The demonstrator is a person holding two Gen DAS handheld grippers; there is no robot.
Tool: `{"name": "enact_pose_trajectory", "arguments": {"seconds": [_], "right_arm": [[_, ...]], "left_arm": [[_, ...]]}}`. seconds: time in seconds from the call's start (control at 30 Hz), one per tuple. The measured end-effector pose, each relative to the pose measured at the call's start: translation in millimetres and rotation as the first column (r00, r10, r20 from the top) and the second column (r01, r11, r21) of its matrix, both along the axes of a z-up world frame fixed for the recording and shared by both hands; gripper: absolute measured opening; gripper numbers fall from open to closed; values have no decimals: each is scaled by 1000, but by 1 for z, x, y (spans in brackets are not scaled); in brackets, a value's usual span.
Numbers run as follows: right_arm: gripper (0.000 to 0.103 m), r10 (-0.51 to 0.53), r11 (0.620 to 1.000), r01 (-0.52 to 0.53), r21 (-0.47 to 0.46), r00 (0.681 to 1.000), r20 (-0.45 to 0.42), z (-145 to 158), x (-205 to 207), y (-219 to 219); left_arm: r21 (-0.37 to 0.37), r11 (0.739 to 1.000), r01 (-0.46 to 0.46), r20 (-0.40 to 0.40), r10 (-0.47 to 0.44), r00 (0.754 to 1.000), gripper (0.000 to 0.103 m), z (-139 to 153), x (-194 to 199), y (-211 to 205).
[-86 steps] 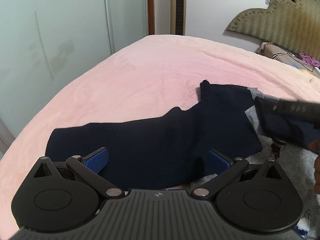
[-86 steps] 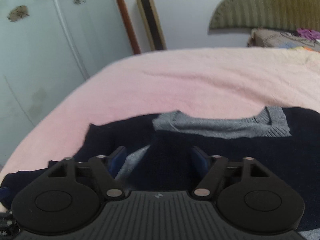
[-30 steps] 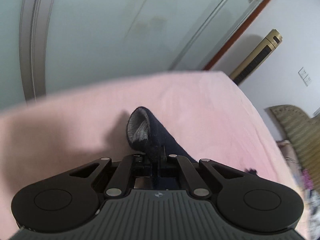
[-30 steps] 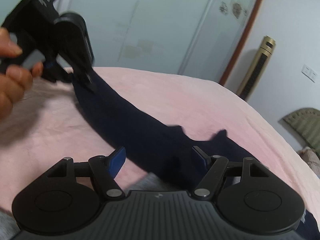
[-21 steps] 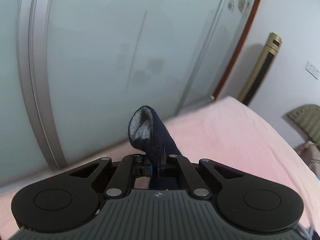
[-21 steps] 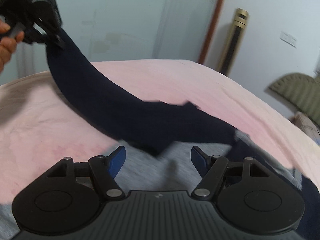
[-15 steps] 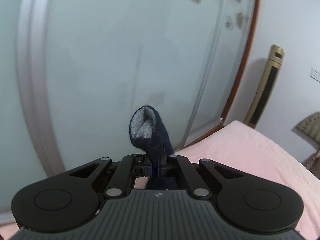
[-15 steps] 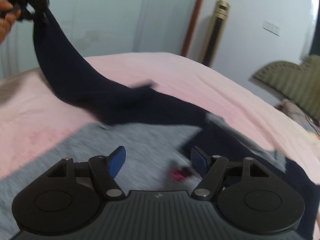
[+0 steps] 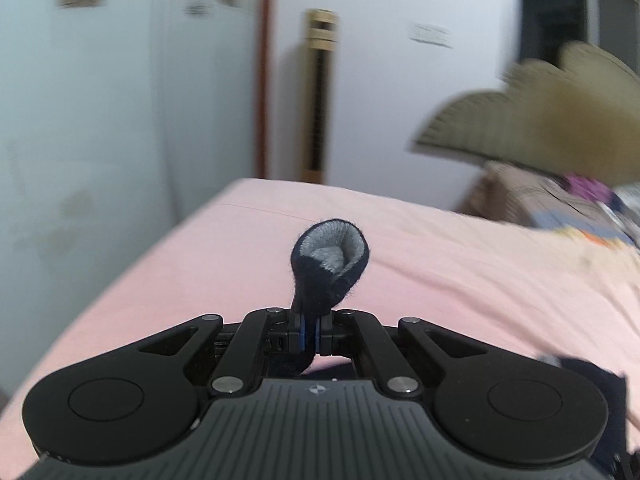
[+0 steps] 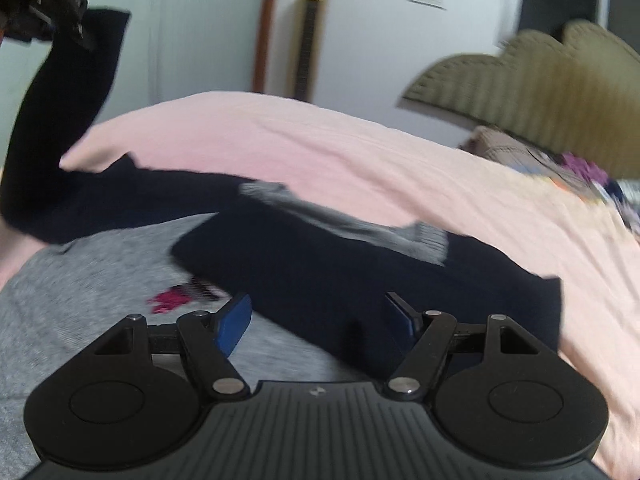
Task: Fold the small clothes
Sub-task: 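Fold the held sleeve across the sweater body with the left tool, release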
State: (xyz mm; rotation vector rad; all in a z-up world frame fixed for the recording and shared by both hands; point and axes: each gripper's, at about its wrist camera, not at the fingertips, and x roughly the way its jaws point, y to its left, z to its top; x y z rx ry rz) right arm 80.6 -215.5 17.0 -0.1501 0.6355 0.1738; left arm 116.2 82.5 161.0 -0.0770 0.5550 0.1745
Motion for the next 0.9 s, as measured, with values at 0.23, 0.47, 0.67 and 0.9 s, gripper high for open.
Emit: {"name": "enact_pose_trajectory", "arguments": {"seconds": [0.23, 0.47, 0.67, 0.9], "right_arm": [[72, -101, 994, 101, 29, 995, 1, 1, -8, -41], [72, -174, 984, 174, 45, 985, -8, -3, -18, -73], [72, -230, 971, 231, 54, 973, -18, -7, -29, -98], [72, -256, 957, 257, 137, 966, -26, -2, -31, -121]], "left_arm": [[-73, 981, 179, -78, -184, 980, 3, -43, 5, -71], [-119, 943, 309, -153, -325, 933, 3, -83, 23, -134], [-108, 903, 416, -238, -430, 871, 17, -127, 34, -185], [-139, 854, 501, -156, -518, 841, 103, -125, 24, -175]]}}
